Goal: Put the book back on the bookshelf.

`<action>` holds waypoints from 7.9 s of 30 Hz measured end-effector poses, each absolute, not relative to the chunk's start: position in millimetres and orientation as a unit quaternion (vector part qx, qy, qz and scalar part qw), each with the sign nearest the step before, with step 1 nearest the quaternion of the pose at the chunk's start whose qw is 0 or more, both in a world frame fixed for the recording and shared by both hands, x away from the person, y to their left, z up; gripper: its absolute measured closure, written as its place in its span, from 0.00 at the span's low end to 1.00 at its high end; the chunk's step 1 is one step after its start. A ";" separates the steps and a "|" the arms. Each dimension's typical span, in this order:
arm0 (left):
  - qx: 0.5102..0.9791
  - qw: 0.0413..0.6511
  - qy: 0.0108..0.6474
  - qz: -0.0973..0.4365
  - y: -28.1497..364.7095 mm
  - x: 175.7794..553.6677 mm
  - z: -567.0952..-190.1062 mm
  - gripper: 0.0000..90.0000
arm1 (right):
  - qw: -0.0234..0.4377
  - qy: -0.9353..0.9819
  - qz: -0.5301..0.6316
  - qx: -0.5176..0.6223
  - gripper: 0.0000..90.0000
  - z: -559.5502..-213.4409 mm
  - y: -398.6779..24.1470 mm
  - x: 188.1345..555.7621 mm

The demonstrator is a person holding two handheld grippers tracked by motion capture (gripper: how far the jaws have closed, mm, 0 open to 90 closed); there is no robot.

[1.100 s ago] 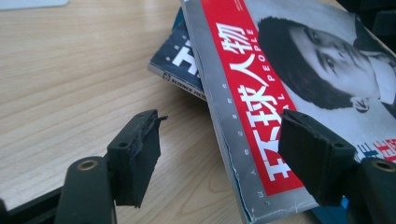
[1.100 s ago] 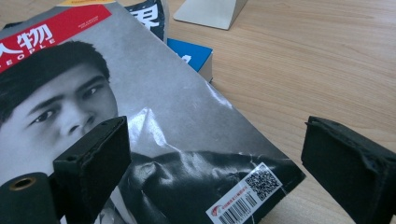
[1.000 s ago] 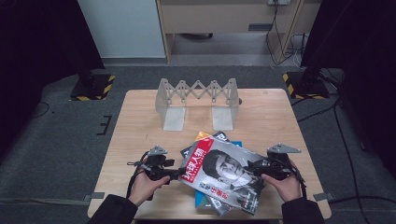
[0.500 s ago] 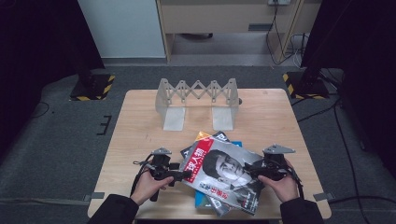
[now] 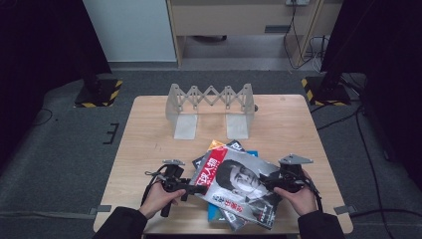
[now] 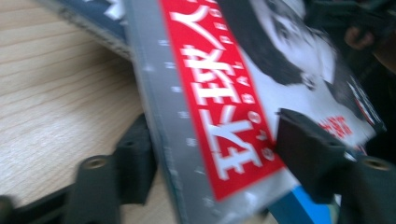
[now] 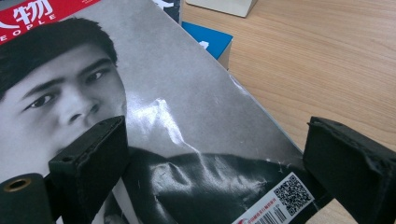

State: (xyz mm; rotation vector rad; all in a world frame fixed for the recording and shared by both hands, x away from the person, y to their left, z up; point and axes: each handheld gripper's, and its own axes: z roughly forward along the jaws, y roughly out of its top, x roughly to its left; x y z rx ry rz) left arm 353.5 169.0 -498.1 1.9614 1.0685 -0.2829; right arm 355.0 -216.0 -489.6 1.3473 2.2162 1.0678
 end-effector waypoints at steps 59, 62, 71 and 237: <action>0.698 0.537 0.464 -0.098 183.1 362.2 -388.9 0.95 | 0.234 0.725 0.336 0.554 0.07 -497.1 -285.0 368.8; 0.690 0.549 0.464 -0.091 188.4 362.6 -380.7 0.95 | 0.238 0.728 0.328 0.553 0.07 -500.0 -286.5 369.9; 0.671 0.575 0.462 -0.072 200.0 363.9 -357.7 0.96 | 0.239 0.727 0.317 0.560 0.07 -504.7 -291.3 371.8; 0.635 0.379 0.595 0.316 225.6 482.0 -324.4 0.96 | 0.210 0.768 0.277 0.539 0.06 -530.9 -293.2 379.4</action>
